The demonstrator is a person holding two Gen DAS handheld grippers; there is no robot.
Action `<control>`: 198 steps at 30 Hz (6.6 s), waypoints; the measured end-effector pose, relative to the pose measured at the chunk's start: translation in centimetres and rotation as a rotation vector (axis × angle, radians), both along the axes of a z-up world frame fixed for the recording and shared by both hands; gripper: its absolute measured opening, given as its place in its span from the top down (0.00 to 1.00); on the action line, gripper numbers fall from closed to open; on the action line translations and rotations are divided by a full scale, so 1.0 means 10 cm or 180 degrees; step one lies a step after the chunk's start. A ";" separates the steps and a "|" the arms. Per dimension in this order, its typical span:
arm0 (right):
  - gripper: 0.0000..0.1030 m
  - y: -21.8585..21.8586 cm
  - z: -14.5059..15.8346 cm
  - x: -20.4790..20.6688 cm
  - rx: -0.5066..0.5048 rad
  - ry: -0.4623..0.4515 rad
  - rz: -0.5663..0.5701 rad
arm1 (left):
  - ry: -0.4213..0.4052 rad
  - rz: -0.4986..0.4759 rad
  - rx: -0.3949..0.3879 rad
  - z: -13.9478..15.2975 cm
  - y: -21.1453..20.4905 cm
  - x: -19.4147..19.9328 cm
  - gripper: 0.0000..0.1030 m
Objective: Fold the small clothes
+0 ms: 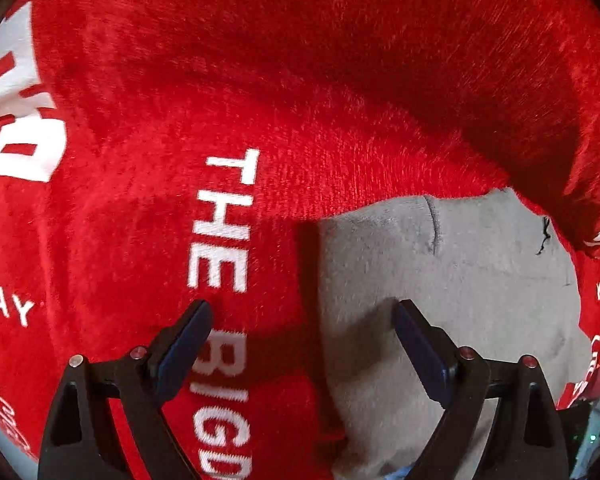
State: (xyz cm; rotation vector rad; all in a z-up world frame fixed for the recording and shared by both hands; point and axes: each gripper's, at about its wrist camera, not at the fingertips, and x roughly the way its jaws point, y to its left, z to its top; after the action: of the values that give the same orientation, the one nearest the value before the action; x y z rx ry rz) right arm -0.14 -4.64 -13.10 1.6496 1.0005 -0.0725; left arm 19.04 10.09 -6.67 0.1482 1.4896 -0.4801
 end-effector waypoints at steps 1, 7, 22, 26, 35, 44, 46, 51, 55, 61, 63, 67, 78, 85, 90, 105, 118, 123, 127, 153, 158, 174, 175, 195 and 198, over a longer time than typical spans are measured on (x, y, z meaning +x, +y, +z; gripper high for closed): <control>0.60 0.05 0.00 0.06 0.0024 0.0019 -0.0060 | 0.0065 0.0007 -0.0014 -0.04 -0.01 0.01 0.35; 0.94 0.12 0.09 0.29 0.0136 -0.0180 -0.0084 | 0.0167 -0.0067 -0.0341 0.05 0.04 0.09 0.92; 0.53 -0.42 0.41 -0.16 -0.0867 0.0193 0.0444 | -0.0321 -0.0254 -0.0122 0.38 0.21 -0.09 0.92; 0.53 -1.19 0.46 -0.67 -0.1303 0.0684 -0.0098 | -0.0334 -0.0261 -0.0201 0.49 0.23 -0.19 0.92; 0.93 -1.90 0.24 -0.77 -0.1495 0.1027 -0.0537 | -0.0278 -0.0266 0.0016 0.24 0.10 -0.51 0.92; 0.92 -1.93 0.36 -0.97 -0.1859 0.1280 -0.0106 | -0.0259 -0.0202 0.0127 0.19 0.09 -0.60 0.92; 0.91 -1.94 0.40 -0.97 -0.1937 0.1423 -0.0089 | -0.0292 -0.0232 0.0138 0.25 0.10 -0.65 0.92; 0.88 -1.90 0.53 -1.21 -0.1884 0.1464 0.0024 | -0.0454 -0.0358 0.0223 0.52 0.20 -0.82 0.92; 0.73 -1.66 0.61 -1.35 -0.1788 0.1370 0.0252 | -0.0351 -0.0420 0.0204 0.65 0.19 -1.00 0.92; 0.43 -1.25 0.67 -1.42 -0.1676 0.1252 0.0398 | -0.0293 -0.0549 0.0266 0.77 0.12 -1.39 0.91; 0.43 -1.16 0.70 -1.52 -0.1604 0.1236 0.0392 | -0.0228 -0.0585 0.0258 0.76 0.09 -1.51 0.62; 0.42 -1.00 0.70 -1.61 -0.1506 0.1182 0.0385 | -0.0277 -0.0682 0.0280 0.77 0.04 -1.71 0.02; 0.33 -1.01 0.77 -1.96 -0.1478 0.1191 0.0308 | -0.0306 -0.0659 0.0502 0.77 -0.12 -1.90 0.02; 0.33 -1.47 0.71 -2.25 -0.1400 0.1152 0.0152 | -0.0135 -0.0843 0.0577 0.62 -0.52 -2.14 0.02; 0.33 -2.05 0.61 -2.60 -0.1243 0.1143 -0.0213 | -0.0050 -0.0863 0.0530 0.61 -0.95 -2.39 0.02; 0.33 -3.56 0.04 -3.66 -0.0674 0.0914 -0.1689 | 0.0159 -0.1125 0.0393 0.43 -2.24 -3.00 0.02; 0.33 -3.98 0.02 -3.87 -0.0416 0.0544 -0.2351 | 0.0058 -0.1015 0.0451 0.44 -2.50 -3.00 0.02; 0.50 -4.04 0.02 -3.77 -0.0342 0.0673 -0.2323 | -0.0004 -0.0896 0.0459 0.49 -2.46 -2.97 0.02; 0.91 -4.08 0.04 -3.74 -0.0314 0.0690 -0.2327 | -0.0018 -0.0785 0.0471 0.51 -2.36 -2.92 0.02; 0.83 -1.88 0.49 -0.07 -0.1439 -0.0032 0.0959 | -0.0237 -0.0003 0.0448 0.63 -0.56 -1.92 0.02; 0.44 -1.77 0.24 -0.25 -0.1083 0.0146 0.0761 | -0.0192 0.0158 0.0393 0.58 -0.30 -1.80 0.02; 0.94 -1.68 0.76 0.16 -0.1914 -0.0203 0.1005 | -0.0131 0.0416 -0.0273 0.74 -0.16 -1.29 0.02; 0.94 -1.48 0.77 0.25 -0.1991 -0.0281 0.1272 | -0.0126 0.0461 -0.0321 0.75 -0.11 -1.25 0.02; 0.50 -1.91 0.44 -1.15 -0.1493 0.0688 0.0986 | 0.0354 0.0209 -0.0567 0.37 -0.45 -1.22 0.02; 0.50 -2.19 0.36 -1.55 -0.1222 0.0806 0.0367 | 0.0398 0.0224 -0.0519 0.29 -0.49 -1.20 0.02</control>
State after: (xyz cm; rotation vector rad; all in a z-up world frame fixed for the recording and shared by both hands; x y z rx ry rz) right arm -15.62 -26.52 -9.46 1.2488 1.1879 -0.3808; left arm 7.01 5.15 -3.76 -0.0637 1.5647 -0.5598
